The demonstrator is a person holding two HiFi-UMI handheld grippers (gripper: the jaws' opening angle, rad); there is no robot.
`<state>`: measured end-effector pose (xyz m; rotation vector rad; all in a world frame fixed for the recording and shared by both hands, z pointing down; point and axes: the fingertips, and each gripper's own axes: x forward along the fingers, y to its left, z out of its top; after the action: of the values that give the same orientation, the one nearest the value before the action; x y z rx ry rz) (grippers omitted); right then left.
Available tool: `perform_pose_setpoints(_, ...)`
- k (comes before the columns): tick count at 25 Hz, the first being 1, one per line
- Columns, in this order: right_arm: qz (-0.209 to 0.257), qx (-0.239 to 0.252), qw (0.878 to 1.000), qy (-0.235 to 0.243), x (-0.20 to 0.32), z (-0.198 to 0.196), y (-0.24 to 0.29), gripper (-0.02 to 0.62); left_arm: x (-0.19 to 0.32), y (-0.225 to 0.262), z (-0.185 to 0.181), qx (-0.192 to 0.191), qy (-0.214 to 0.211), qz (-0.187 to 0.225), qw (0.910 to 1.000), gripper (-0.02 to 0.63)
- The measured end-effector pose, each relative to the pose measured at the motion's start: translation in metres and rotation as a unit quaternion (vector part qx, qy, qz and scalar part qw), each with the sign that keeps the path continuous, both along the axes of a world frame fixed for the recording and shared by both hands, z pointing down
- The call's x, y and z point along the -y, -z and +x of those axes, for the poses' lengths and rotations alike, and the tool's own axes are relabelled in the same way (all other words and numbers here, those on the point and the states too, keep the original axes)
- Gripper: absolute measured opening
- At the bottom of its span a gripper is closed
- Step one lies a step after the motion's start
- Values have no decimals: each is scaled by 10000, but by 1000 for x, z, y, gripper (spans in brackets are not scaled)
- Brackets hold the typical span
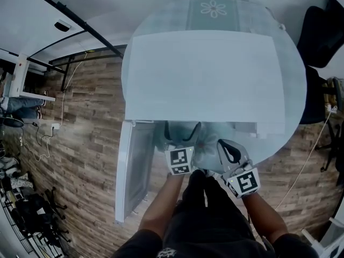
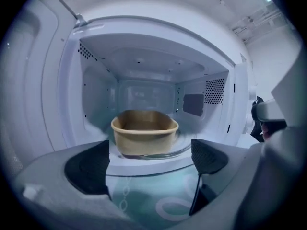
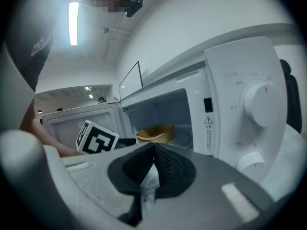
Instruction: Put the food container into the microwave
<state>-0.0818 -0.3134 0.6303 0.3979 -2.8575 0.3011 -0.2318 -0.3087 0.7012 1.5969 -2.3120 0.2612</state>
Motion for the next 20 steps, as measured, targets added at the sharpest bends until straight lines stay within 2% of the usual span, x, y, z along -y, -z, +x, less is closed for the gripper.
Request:
perform_pose_setpoints(6,124,167,9997,85,-5,-7,15,2,-25,17,30,-63,-34,169,9998,520)
perform_pose_setpoints(13,231,315,9990,213,-18,-9,35,2,-61,49,56,90,-152,152,9997,494)
perform_pose_setpoints(16,308,431,9982,285,-23,-11,52,2,-74,69,62,166,-270,140,9994,412)
perform_pose_setpoints(20,408,538,9968,426,-26,-15,72,2,-82,100,65,197,-228,255,9992,237)
